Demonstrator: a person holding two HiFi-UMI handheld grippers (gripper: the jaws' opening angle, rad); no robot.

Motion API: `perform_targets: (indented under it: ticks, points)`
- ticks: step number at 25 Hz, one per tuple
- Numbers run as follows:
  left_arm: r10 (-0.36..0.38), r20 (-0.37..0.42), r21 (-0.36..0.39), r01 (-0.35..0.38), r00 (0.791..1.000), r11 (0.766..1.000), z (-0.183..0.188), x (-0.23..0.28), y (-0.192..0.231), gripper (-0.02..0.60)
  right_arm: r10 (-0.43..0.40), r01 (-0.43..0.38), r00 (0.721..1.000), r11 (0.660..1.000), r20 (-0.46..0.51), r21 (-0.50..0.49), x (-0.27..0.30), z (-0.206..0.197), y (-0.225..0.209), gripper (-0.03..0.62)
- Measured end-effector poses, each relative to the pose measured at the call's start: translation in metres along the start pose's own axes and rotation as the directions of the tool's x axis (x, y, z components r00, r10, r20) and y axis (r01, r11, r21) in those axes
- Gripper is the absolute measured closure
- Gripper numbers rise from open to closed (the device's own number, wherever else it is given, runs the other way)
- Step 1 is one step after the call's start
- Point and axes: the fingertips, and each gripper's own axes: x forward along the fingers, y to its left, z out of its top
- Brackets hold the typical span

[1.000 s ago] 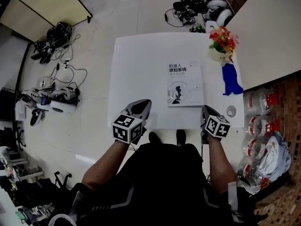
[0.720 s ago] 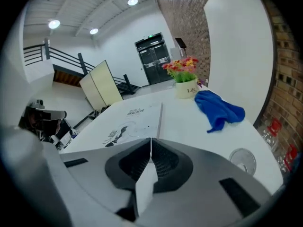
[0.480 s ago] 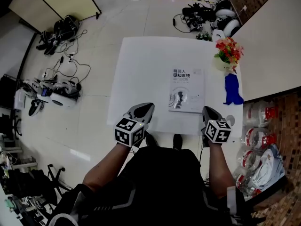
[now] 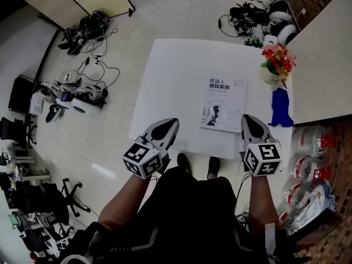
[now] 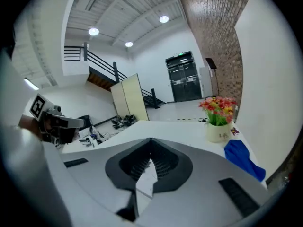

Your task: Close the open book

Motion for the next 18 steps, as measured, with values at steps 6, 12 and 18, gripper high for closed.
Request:
perform_targets:
  ticks: [6,12,18]
  points:
    - [-0.008,0.074,0.041,0.005,0.997,0.999,0.01,-0.038,-0.012,0.588,0.134,-0.134,0.988,0.991,0.07,0.0,-0.021,0.028,0.049,0.592]
    - [-0.075,0.11,0.059,0.069,0.991,0.996,-0.001,-0.091,-0.027,0.588,0.116,-0.116,0.987,0.993,0.115,-0.007,-0.072,0.024,0.107,0.592]
    - [-0.151,0.114,0.023,0.149,0.982,0.989,-0.032,-0.161,-0.036,0.588,0.032,-0.034,0.99,0.999,0.136,0.011,-0.146,0.015,0.174,0.592]
